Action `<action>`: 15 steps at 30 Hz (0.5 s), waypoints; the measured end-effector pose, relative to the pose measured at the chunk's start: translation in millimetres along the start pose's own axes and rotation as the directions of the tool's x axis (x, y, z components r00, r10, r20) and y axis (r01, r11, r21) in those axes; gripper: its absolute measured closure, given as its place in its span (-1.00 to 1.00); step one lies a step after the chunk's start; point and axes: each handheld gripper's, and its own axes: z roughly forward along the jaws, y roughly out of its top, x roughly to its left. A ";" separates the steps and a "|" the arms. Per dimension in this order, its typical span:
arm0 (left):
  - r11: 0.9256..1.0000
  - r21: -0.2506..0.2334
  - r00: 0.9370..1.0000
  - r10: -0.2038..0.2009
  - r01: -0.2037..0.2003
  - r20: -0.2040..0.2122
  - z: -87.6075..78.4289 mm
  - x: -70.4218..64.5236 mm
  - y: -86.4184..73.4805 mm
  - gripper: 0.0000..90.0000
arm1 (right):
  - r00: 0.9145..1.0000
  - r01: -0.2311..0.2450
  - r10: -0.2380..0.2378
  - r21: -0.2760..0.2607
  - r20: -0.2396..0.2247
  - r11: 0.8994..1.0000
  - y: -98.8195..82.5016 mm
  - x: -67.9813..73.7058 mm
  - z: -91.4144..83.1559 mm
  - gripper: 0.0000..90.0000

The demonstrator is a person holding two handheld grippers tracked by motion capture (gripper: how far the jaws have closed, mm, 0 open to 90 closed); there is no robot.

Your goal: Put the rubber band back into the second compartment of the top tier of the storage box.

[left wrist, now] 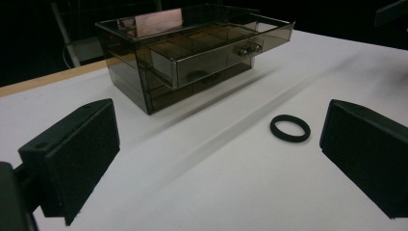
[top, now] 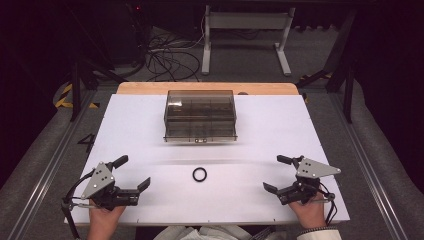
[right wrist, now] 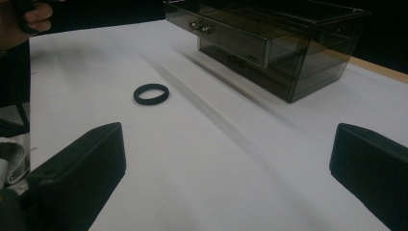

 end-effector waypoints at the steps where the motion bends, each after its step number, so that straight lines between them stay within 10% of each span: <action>1: 1.000 -0.002 1.000 -0.003 0.003 0.002 -0.5 -0.6 0.2 -0.98 | 1.000 0.003 -0.003 -0.001 0.005 1.000 0.3 0.6 -0.7 -1.00; 15: 1.000 -0.010 1.000 -0.014 0.014 0.008 -0.9 -0.8 1.5 -0.98 | 1.000 0.002 -0.002 0.012 -0.005 1.000 -0.2 1.4 0.6 -0.98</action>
